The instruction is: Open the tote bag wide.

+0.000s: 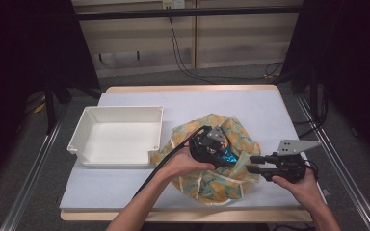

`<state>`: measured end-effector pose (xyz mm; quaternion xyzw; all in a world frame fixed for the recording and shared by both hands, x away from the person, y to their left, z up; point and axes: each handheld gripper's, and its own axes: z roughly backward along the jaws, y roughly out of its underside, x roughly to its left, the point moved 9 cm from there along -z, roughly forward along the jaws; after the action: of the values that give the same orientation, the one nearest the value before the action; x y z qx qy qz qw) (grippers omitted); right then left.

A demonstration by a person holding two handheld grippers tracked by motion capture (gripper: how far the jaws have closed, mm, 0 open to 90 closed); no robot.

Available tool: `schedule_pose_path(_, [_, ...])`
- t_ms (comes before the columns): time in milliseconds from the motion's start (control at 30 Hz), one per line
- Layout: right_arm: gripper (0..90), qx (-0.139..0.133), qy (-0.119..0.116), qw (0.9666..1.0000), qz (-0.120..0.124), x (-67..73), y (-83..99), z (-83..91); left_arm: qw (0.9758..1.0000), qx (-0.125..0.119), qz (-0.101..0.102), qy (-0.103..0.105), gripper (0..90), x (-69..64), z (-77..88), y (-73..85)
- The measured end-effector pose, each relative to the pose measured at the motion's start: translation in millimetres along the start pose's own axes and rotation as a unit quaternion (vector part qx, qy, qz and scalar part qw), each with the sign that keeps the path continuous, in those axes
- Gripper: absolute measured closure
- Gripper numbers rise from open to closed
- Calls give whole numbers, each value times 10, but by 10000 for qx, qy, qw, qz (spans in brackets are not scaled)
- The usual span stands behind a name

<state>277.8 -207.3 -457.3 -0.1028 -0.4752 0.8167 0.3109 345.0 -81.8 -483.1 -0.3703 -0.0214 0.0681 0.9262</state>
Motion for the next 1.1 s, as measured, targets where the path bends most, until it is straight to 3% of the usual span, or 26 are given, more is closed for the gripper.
schedule_pose_path(167, [617, -42, 14, 10000, -9, 0, -13, 5, 9998, 89, -167, -56, 349, -13, -46, 27])
schedule_pose_path(467, [612, -47, 10, 10000, -8, -1, -17, 12, 9988, 308, -285, -265, 352, 15, -142, 77])
schedule_pose_path(567, [610, -58, 14, 10000, -32, -14, -14, 18, 9980, 380, -334, -367, 392, 13, -147, 90])
schedule_pose_path(700, [609, -47, 16, 10000, -31, -14, -14, 10, 9975, 413, -402, -404, 500, 13, -167, 98])
schedule_pose_path(967, [605, -10, 44, 10000, -19, -28, -4, 9, 9984, 427, -211, -303, 717, 12, -167, 104])
schedule_pose_path(1067, [604, -22, 57, 10000, -22, -29, -9, 12, 9988, 446, -88, -199, 845, 4, -181, 114])
schedule_pose_path(1100, [604, -23, 54, 10000, -20, -27, -10, 12, 9988, 456, -30, -157, 850, 1, -180, 115])
